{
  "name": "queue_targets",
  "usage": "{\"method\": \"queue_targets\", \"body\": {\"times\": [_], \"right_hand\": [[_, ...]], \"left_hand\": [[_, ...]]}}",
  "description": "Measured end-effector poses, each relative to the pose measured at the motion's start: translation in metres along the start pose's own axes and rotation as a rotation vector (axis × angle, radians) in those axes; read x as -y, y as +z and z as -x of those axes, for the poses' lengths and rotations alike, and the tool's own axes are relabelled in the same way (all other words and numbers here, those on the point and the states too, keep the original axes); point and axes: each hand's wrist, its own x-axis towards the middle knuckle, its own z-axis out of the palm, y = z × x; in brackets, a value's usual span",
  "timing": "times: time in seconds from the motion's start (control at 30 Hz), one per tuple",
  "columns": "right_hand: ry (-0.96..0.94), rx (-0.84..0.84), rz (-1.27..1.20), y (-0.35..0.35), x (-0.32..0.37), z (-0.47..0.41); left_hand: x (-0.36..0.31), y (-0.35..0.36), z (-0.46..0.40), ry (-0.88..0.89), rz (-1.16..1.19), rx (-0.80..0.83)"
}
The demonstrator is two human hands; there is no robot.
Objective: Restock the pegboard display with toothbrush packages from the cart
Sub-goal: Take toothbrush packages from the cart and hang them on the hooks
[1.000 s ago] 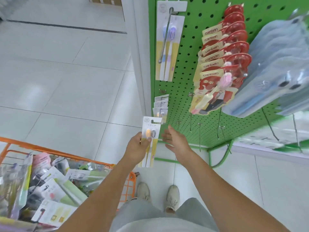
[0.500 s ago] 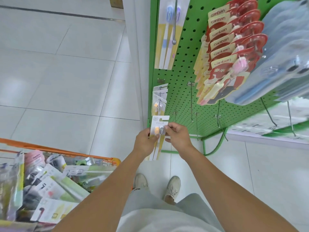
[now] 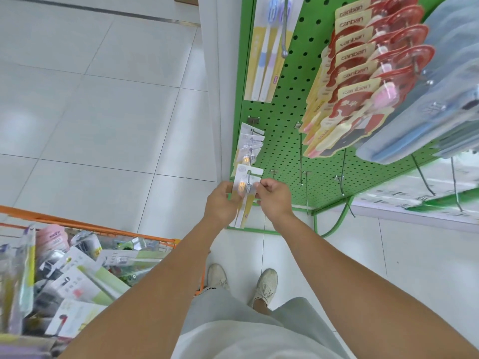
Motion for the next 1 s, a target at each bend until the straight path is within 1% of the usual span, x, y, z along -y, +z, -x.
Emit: {"method": "queue_targets", "body": {"times": [0.13,0.33,0.43,0.57,0.7,0.73,0.77,0.87,0.93,1.0], "right_hand": [[0.004,-0.049,0.027,0.002,0.015,-0.02],[0.045,-0.135,-0.028,0.011,0.035,-0.048],[0.072,-0.197,-0.062,0.019,0.037,-0.056],[0.109,-0.184,-0.122,0.021,0.034,-0.056],[0.267,-0.177,-0.24,0.014,0.008,-0.02],[0.316,-0.137,-0.236,0.013,-0.005,-0.003],[0.345,-0.058,-0.206,0.014,-0.02,0.016],[0.327,0.34,-0.026,0.024,-0.046,0.07],[0.232,0.588,0.116,0.041,-0.054,0.096],[0.043,0.751,0.236,0.061,-0.05,0.119]], "left_hand": [[-0.02,-0.006,-0.008,0.03,0.07,-0.002],[-0.031,-0.011,-0.016,-0.015,0.088,-0.009],[-0.02,-0.016,-0.012,-0.041,0.1,-0.027],[0.004,-0.027,0.005,-0.116,0.13,-0.068],[0.018,-0.039,0.029,-0.147,0.208,-0.124],[0.024,-0.042,0.037,-0.155,0.224,-0.154],[0.031,-0.046,0.046,-0.162,0.248,-0.187],[0.055,-0.055,0.086,-0.195,0.308,-0.282],[0.073,-0.061,0.121,-0.211,0.33,-0.431],[0.092,-0.07,0.163,-0.271,0.301,-0.63]]}}
